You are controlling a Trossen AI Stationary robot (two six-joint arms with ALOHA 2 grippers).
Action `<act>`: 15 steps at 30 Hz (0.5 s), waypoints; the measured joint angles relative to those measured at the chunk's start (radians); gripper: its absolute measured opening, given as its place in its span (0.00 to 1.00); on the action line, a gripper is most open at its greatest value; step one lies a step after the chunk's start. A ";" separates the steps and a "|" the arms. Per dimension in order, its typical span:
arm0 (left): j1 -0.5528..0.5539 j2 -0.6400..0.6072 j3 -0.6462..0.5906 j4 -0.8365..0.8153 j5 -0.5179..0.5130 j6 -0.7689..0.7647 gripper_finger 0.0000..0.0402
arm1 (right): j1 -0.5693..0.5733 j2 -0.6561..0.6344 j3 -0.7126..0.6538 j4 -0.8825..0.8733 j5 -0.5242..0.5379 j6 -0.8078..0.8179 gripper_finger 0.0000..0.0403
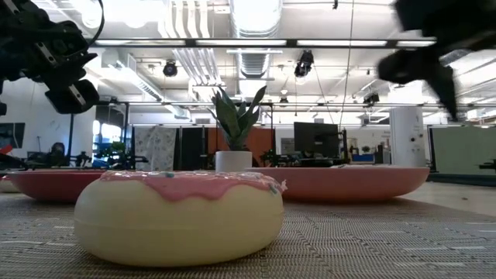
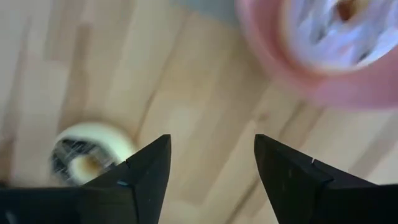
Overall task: Pick & Place donuts
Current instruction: Put the big black donut on the light pink plate
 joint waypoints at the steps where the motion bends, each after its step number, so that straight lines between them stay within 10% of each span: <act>1: 0.000 0.000 0.000 0.000 0.000 0.000 0.28 | 0.020 -0.023 -0.027 0.002 -0.014 0.033 0.55; 15: 0.000 0.000 0.000 0.000 0.000 0.000 0.28 | 0.319 -0.093 -0.251 0.123 -0.087 0.440 0.54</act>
